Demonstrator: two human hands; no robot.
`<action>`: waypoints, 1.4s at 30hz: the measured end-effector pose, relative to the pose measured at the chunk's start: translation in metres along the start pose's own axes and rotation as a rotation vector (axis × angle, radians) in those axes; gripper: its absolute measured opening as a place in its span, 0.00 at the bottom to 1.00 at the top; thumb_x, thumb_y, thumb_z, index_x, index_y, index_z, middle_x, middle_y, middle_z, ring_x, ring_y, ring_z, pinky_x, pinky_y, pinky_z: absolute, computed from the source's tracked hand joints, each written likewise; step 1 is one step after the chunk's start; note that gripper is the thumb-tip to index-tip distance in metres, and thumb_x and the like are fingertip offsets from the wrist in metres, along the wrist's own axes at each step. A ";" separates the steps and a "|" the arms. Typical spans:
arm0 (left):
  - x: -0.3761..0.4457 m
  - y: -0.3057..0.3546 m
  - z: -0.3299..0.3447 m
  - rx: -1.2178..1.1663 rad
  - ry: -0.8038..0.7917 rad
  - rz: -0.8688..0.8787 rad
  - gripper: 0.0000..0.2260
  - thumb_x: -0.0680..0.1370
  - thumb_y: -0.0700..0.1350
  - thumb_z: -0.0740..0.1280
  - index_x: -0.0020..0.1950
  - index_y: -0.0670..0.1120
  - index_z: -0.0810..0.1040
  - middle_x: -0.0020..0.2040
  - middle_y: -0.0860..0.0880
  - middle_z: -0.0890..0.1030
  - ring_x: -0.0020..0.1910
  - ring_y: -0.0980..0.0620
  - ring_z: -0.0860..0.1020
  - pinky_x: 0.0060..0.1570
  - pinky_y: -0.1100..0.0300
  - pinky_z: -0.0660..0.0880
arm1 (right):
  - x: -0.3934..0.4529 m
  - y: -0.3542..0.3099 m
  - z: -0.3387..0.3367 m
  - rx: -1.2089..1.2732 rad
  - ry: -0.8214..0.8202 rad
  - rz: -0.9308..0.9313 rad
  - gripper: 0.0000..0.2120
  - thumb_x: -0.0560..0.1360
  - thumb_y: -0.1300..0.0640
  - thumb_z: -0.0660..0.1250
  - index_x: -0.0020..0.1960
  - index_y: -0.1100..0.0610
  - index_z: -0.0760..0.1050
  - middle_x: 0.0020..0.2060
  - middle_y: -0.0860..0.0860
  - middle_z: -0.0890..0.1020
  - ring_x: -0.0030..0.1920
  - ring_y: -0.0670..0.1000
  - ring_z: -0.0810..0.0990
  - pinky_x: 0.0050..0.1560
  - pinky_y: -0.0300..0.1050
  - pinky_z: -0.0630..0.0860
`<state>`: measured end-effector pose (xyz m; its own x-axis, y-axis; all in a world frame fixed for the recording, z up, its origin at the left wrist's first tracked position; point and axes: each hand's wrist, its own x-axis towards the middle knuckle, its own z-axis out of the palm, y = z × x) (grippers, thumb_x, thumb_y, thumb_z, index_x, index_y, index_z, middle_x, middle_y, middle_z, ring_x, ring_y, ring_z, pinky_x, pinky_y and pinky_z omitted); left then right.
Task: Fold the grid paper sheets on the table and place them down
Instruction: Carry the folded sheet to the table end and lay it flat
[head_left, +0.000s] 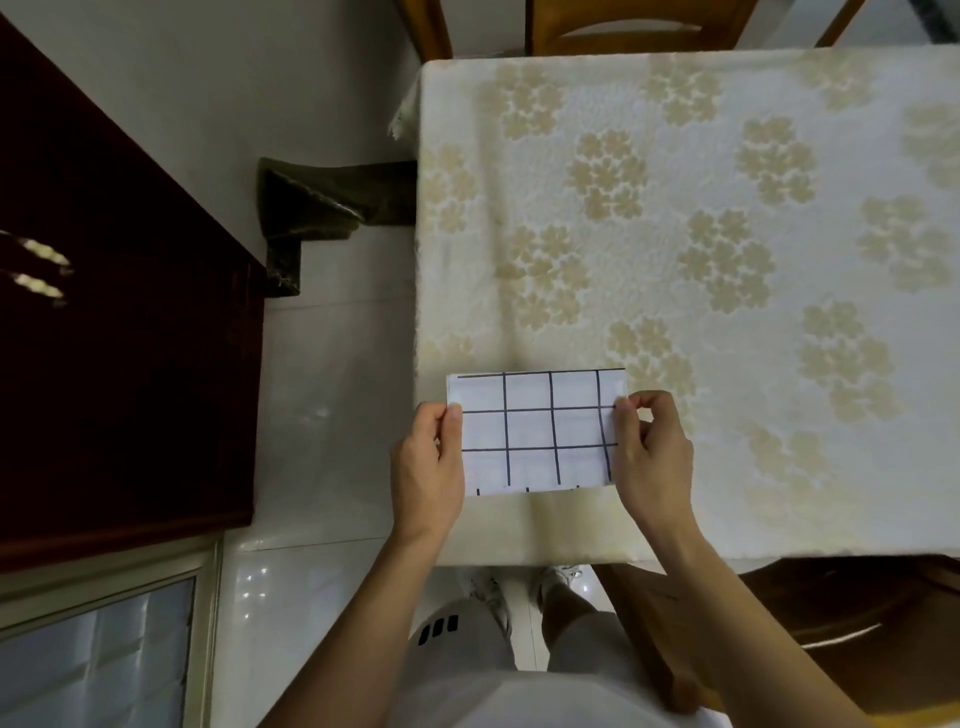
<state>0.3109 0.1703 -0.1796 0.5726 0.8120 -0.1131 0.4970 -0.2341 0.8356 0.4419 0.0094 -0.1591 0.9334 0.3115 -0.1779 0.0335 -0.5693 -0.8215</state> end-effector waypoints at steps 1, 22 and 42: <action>0.007 0.001 0.003 0.022 -0.006 -0.005 0.13 0.83 0.50 0.60 0.43 0.44 0.73 0.27 0.54 0.66 0.26 0.55 0.63 0.29 0.56 0.62 | 0.008 0.000 0.000 -0.001 -0.003 0.002 0.08 0.83 0.51 0.56 0.51 0.55 0.68 0.22 0.48 0.69 0.21 0.45 0.67 0.23 0.36 0.62; 0.069 -0.025 0.076 0.330 -0.046 -0.177 0.10 0.81 0.48 0.64 0.43 0.45 0.74 0.37 0.51 0.78 0.37 0.49 0.75 0.33 0.59 0.63 | 0.098 0.064 0.024 -0.292 -0.201 0.151 0.10 0.82 0.50 0.58 0.52 0.58 0.71 0.38 0.49 0.77 0.38 0.53 0.76 0.37 0.48 0.72; 0.011 -0.012 0.050 0.853 -0.326 0.539 0.24 0.79 0.53 0.56 0.71 0.44 0.72 0.73 0.45 0.70 0.72 0.46 0.69 0.68 0.49 0.69 | 0.061 0.065 -0.021 -0.643 -0.119 -0.588 0.14 0.77 0.57 0.62 0.59 0.62 0.76 0.53 0.59 0.79 0.47 0.61 0.79 0.42 0.52 0.78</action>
<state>0.3437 0.1550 -0.2178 0.9380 0.3363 -0.0842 0.3462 -0.9210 0.1785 0.5086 -0.0248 -0.2123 0.6598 0.7457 0.0931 0.7251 -0.5991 -0.3396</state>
